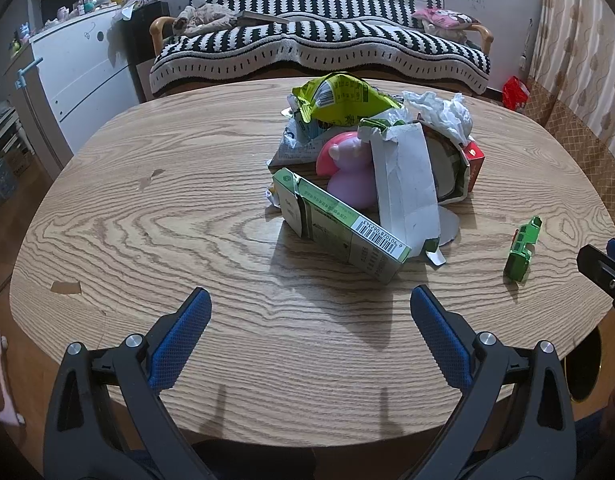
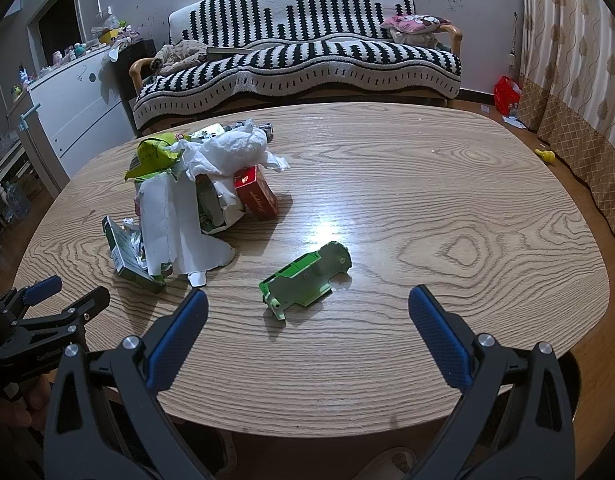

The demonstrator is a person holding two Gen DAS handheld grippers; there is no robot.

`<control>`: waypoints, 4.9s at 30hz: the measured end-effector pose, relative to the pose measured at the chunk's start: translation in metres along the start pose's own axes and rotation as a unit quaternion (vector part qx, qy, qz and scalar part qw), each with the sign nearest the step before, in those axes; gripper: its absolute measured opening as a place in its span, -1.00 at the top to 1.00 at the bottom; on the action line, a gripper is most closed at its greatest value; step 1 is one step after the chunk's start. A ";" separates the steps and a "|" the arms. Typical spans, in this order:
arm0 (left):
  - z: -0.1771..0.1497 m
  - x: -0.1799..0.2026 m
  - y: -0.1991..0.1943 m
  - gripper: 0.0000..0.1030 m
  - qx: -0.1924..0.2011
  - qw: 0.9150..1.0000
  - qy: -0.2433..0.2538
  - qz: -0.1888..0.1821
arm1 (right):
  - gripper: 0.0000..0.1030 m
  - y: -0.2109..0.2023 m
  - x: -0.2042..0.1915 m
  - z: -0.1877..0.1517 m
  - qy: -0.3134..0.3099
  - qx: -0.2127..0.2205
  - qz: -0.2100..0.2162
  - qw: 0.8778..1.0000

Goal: Collect trash
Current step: 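Grasp the white-green cigarette pack with the left gripper while the right grasps the green toy car, then carry both items to the floor bin and open both grippers to drop them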

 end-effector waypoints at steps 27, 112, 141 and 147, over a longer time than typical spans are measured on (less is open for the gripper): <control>0.000 -0.034 0.053 -0.83 -0.065 0.992 -0.105 -0.003 | -0.89 0.014 0.008 -0.004 0.011 -0.019 0.003 1.000; 0.064 -0.019 0.074 -0.03 -0.035 0.998 -0.055 -0.027 | 0.20 0.102 0.013 0.004 0.068 -0.187 -0.014 0.980; -0.041 0.468 -0.077 -0.03 -0.062 0.869 0.222 -0.438 | 0.24 -0.199 0.387 -0.104 0.332 -0.062 -0.246 0.909; -0.098 0.511 -0.055 -0.03 -0.085 0.854 0.276 -0.433 | 0.24 -0.194 0.443 -0.134 0.348 -0.024 -0.251 0.903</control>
Point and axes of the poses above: each gripper's, at about its wrist camera, not at the fingertips, and y roughly the way its jaws point, x to its right, z to its top, the point moved 4 cm from there along y, roughly the way its jaws point, and after that the axes turned 10 degrees about x, right-handed, at the moved point
